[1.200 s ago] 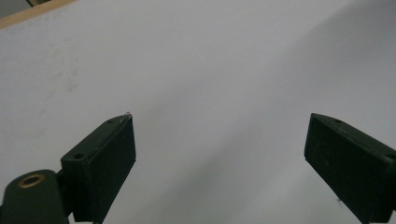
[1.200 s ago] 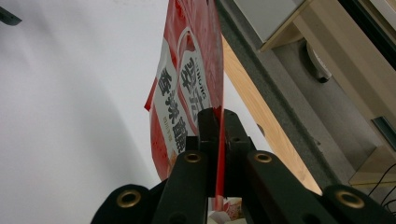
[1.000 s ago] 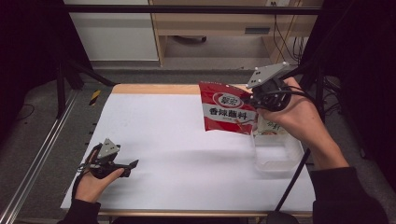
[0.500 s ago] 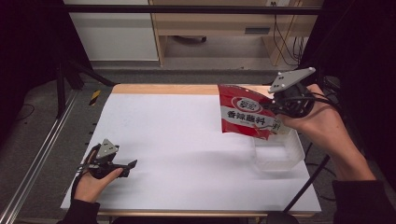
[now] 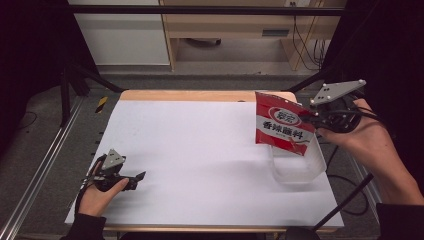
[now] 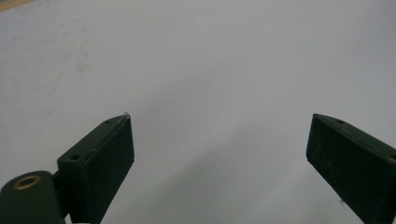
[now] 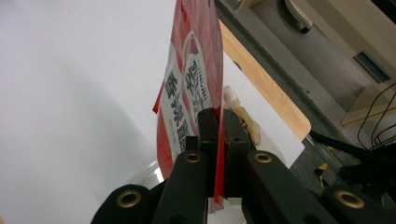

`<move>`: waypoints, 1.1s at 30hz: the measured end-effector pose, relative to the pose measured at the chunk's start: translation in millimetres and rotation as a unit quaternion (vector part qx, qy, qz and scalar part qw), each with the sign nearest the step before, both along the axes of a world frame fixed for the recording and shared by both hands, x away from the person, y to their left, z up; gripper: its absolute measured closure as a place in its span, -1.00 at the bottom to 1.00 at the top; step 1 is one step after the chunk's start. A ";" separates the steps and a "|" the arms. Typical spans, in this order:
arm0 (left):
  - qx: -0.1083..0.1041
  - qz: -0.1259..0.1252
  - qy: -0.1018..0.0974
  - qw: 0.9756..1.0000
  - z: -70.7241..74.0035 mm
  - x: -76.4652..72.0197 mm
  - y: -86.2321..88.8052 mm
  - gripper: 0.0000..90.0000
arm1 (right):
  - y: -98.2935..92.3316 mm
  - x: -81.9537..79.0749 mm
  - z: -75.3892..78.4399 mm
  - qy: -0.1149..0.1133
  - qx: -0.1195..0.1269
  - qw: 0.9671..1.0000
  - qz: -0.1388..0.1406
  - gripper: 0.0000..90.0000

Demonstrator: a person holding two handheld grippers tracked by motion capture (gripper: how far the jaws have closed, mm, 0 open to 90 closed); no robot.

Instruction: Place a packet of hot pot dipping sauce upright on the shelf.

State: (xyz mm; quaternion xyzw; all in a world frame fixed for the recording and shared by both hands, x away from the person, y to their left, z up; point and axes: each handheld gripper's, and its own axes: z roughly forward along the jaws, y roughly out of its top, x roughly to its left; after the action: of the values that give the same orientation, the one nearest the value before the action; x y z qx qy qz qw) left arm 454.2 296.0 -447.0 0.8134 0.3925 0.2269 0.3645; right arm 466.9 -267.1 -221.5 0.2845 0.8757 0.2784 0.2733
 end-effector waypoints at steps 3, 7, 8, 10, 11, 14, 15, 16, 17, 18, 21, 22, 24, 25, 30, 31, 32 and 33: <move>-0.001 0.001 0.000 1.000 -0.6 0.1 -0.5 -0.83 | -8.5 -1.5 -2.0 0.000 0.002 1.000 -0.010 1.00; 0.001 -0.001 0.001 1.000 -0.7 0.0 -1.0 -0.83 | -22.1 -4.9 -5.4 0.000 0.011 1.000 -0.022 1.00; 0.000 0.000 0.000 1.000 -0.6 -0.1 -0.6 -0.83 | -26.6 -6.3 -6.7 0.000 0.011 1.000 -0.025 1.00; 0.000 0.001 0.000 1.000 -0.4 -0.1 0.4 -0.83 | -33.2 -8.4 -9.6 0.004 0.012 0.999 -0.032 1.00; 0.000 0.001 0.000 1.000 -0.3 -0.1 0.8 -0.83 | -36.3 -9.3 -10.9 0.006 0.012 0.999 -0.034 1.00; -0.003 0.002 -0.002 1.000 -0.4 0.0 1.4 -0.83 | -45.5 -11.0 -15.2 0.010 0.012 0.999 -0.044 1.00; -0.002 0.001 -0.001 1.000 -0.4 0.0 1.3 -0.83 | -47.7 -11.1 -16.3 0.012 0.013 0.999 -0.046 1.00; -0.001 0.000 0.000 1.000 -0.3 0.0 1.1 -0.83 | -51.1 -11.3 -18.2 0.015 0.013 0.999 -0.051 0.99; -0.001 -0.001 0.000 1.000 -0.4 0.0 0.8 -0.83 | -53.1 -11.3 -19.3 0.016 0.014 0.998 -0.051 1.00; -0.002 -0.001 0.000 1.000 -0.6 0.2 0.4 -0.83 | -55.9 -11.4 -21.3 0.019 0.015 0.998 -0.053 0.99; -0.002 -0.002 0.000 1.000 -1.0 0.6 -0.4 -0.83 | -59.9 -10.8 -27.6 0.021 0.021 0.998 -0.060 0.99; -0.001 -0.002 0.001 1.000 -0.9 0.5 -0.6 -0.83 | -60.6 -10.0 -30.0 0.022 0.024 0.998 -0.060 1.00; -0.002 -0.002 -0.001 1.000 -0.6 0.2 -0.5 -0.83 | -60.9 -7.5 -36.1 0.028 0.029 0.997 -0.060 0.99; -0.003 -0.002 -0.001 1.000 -0.3 0.0 -0.1 -0.83 | -60.8 -6.6 -38.2 0.030 0.028 0.997 -0.060 0.99; -0.003 -0.001 -0.001 1.000 -0.1 0.1 0.6 -0.83 | -57.9 -4.4 -50.5 0.041 0.033 0.997 -0.063 0.99; -0.003 -0.001 -0.001 1.000 -0.1 0.1 0.5 -0.83 | -57.7 -4.5 -52.6 0.042 0.036 0.997 -0.062 0.99; -0.002 -0.001 -0.001 1.000 -0.2 0.2 0.4 -0.83 | -57.8 -4.8 -54.6 0.042 0.039 0.996 -0.064 0.99; -0.002 -0.002 0.000 1.000 -0.3 0.2 0.2 -0.83 | -58.2 -5.2 -55.9 0.044 0.043 0.996 -0.067 0.99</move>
State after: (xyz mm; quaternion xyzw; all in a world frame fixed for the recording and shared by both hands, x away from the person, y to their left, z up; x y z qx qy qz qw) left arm 454.5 296.2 -447.3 0.8131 0.3915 0.2258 0.3669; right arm 461.7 -325.3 -277.3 0.3656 0.8532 0.2841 0.2400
